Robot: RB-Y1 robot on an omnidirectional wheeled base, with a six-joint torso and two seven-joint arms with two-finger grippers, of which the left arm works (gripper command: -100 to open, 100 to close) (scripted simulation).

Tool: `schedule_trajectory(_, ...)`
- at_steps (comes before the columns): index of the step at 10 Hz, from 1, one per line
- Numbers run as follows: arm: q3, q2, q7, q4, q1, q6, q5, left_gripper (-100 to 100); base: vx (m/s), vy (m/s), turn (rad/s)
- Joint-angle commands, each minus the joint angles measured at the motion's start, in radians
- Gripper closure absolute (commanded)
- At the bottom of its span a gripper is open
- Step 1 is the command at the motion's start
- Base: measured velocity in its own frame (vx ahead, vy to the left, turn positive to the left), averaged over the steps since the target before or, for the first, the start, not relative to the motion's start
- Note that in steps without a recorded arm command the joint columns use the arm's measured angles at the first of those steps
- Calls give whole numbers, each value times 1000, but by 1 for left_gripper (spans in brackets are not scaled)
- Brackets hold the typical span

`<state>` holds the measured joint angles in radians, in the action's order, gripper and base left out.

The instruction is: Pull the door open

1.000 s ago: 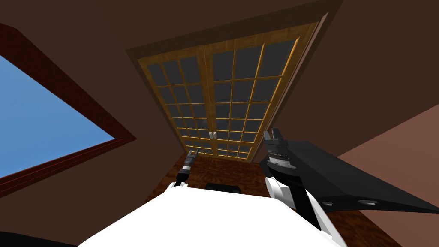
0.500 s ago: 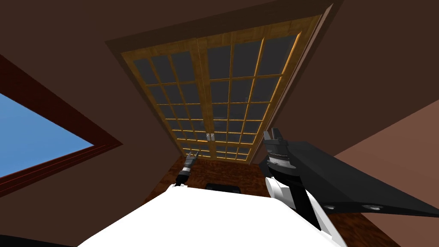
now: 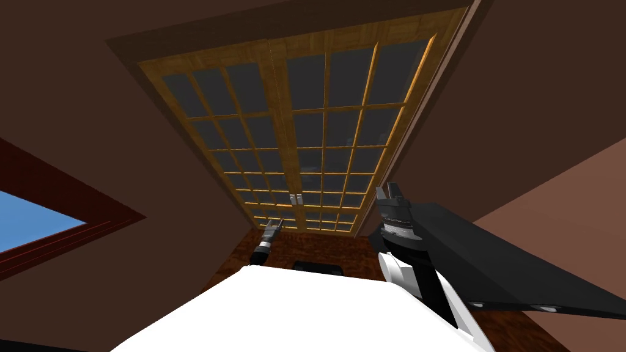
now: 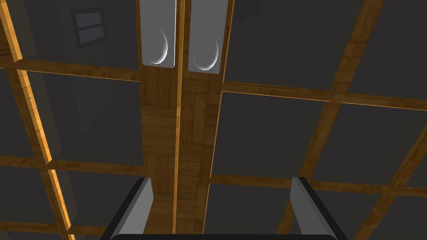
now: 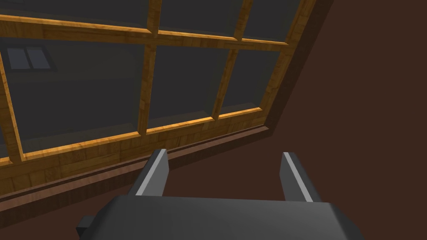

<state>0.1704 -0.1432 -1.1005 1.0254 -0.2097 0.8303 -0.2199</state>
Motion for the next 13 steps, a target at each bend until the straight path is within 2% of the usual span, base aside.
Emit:
schedule_trajectory(1,6,1,-38,-39,11,8,-5,-100,143,-9,-66)
schedule_trajectory(7,24,-2,-134,-143,45,31,-16,-100,152,-6,-67)
schedule_trajectory(8,23,-2,-123,-141,44,33,-14,-100,77,-1,-15)
schedule_trajectory(13,69,-7,-148,-181,-4,21,4,-100,-160,20,21)
